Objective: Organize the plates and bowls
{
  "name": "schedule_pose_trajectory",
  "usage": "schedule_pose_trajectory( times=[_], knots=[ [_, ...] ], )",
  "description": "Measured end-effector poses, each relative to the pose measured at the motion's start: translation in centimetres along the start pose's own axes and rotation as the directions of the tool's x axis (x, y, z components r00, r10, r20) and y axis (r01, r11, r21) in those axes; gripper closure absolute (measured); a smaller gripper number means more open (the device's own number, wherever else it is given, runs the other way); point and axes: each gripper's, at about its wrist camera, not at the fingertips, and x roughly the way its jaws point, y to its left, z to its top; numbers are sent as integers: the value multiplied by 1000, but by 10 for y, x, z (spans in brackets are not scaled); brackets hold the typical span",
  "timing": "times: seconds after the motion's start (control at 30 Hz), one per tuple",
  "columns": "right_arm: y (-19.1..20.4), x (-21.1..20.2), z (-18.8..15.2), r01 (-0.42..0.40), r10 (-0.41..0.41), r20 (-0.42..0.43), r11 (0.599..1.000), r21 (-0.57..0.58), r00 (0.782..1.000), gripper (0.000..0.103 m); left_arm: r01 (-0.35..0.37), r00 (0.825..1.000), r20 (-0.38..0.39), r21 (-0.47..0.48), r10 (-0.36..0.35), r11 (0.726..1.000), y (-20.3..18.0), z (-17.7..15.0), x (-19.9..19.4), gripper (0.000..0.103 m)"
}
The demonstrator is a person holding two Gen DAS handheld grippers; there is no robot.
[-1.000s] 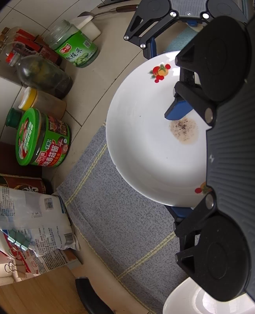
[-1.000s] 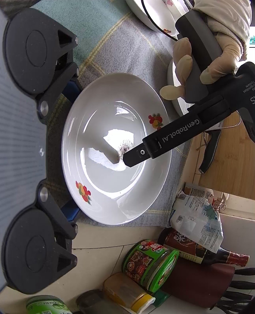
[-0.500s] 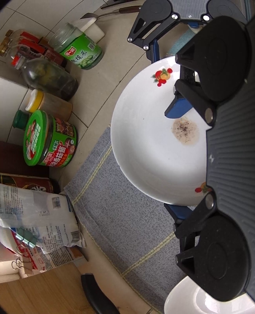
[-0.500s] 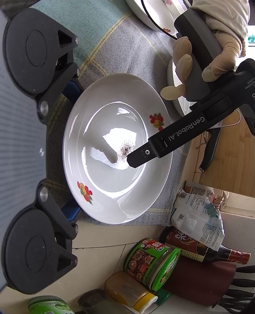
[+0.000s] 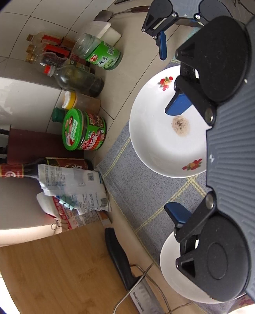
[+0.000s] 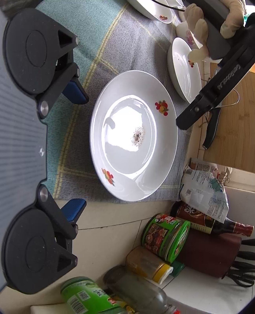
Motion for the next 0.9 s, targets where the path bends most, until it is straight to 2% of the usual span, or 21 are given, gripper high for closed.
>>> schedule_pose_trajectory(
  times=[0.13,0.27,0.4,0.9],
  knots=[
    [8,-16,0,35,-36,19,999,39,999,0,-43,997,69,4,42,999,-5,-13,-29,8],
    [18,-26,8,62,-66,52,995,73,996,0,-57,993,104,-27,59,998,-6,-32,-51,5],
    [31,-32,13,71,-77,67,994,80,995,0,-59,992,103,-69,66,996,-2,-52,-67,5],
    [112,-35,32,66,-67,50,997,32,996,0,-93,988,118,-93,104,991,31,-127,-113,5]
  ],
)
